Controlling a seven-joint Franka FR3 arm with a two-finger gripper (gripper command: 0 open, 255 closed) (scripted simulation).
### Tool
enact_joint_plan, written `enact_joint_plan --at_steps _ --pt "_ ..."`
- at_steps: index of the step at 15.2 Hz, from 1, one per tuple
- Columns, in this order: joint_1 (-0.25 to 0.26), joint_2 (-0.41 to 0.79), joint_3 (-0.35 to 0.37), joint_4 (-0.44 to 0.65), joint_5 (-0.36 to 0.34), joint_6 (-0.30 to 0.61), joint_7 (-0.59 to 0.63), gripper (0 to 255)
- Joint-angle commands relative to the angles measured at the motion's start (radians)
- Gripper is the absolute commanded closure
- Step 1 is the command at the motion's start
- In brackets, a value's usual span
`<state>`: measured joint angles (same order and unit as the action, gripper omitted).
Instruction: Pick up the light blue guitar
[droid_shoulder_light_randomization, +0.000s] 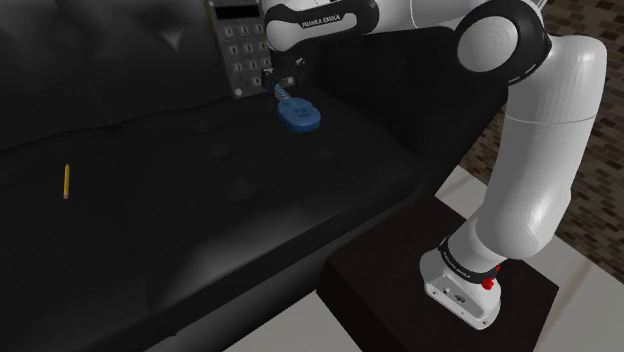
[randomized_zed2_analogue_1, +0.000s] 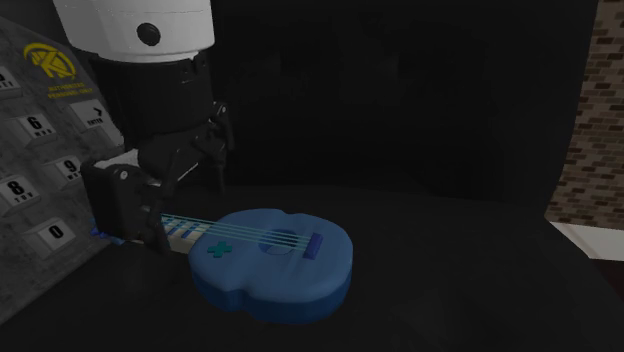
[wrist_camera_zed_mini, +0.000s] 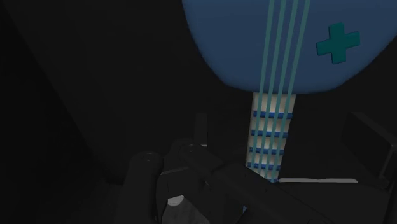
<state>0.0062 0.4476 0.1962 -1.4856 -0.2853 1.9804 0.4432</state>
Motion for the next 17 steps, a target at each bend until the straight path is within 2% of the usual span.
enact_joint_plan --at_steps 1,5,6,15,17 --pt "0.001 0.007 -0.001 -0.018 -0.004 0.024 0.008 0" --pt "0.001 0.012 -0.002 -0.031 -0.007 0.042 0.012 0" --pt "0.000 0.012 -0.002 -0.031 -0.007 0.042 0.012 255" --pt "0.001 0.012 -0.002 -0.031 -0.007 0.042 0.012 255" --pt "0.001 0.005 -0.001 -0.015 -0.003 0.020 0.006 255"
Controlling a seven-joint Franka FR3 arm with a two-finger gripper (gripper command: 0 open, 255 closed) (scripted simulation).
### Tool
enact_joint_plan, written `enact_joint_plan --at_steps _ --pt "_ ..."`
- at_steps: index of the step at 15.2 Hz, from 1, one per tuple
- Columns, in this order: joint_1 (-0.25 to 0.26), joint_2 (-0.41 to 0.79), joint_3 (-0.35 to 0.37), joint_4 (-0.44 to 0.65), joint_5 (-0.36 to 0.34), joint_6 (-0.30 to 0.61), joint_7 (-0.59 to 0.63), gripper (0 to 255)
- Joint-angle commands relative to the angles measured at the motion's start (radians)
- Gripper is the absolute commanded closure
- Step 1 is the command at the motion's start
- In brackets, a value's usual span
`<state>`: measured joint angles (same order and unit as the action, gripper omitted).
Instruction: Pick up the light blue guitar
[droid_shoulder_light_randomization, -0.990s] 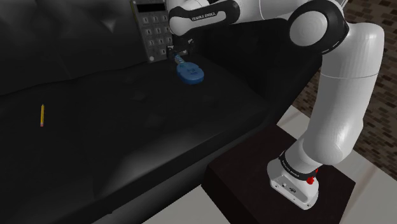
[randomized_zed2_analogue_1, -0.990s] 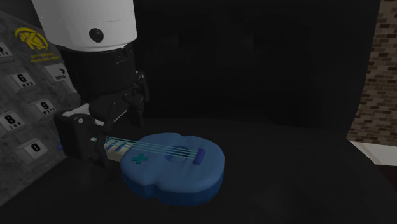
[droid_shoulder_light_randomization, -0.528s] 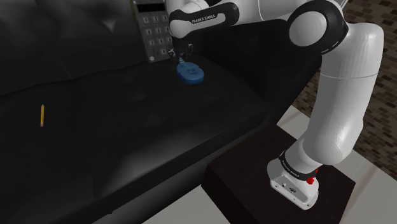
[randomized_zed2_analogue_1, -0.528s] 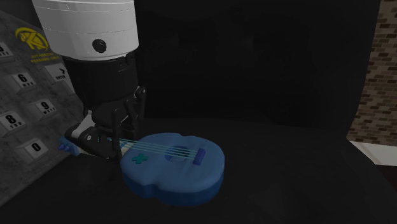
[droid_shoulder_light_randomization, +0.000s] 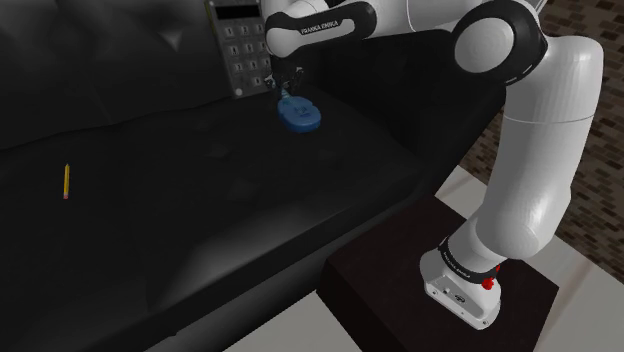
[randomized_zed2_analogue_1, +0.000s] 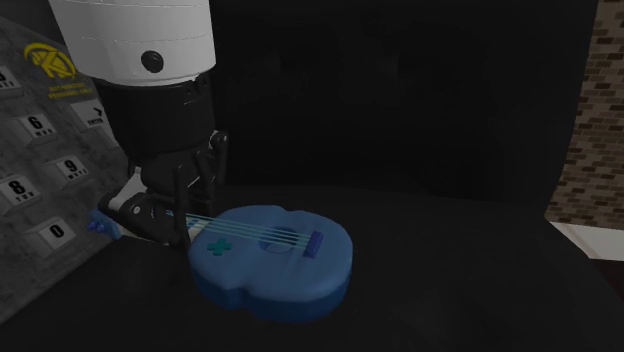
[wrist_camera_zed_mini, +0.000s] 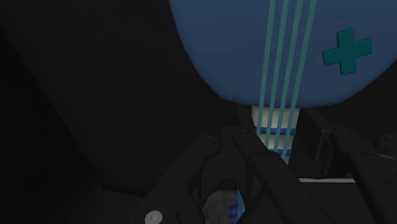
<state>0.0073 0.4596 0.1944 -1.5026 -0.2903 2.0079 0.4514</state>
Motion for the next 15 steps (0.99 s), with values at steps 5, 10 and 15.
enact_joint_plan --at_steps 5,10,15 --pt "0.001 -0.020 0.004 0.050 0.010 -0.067 -0.015 255" --pt "0.004 -0.027 0.006 0.105 0.016 -0.128 -0.028 255" --pt "0.006 -0.029 0.007 0.145 0.019 -0.169 -0.036 255"
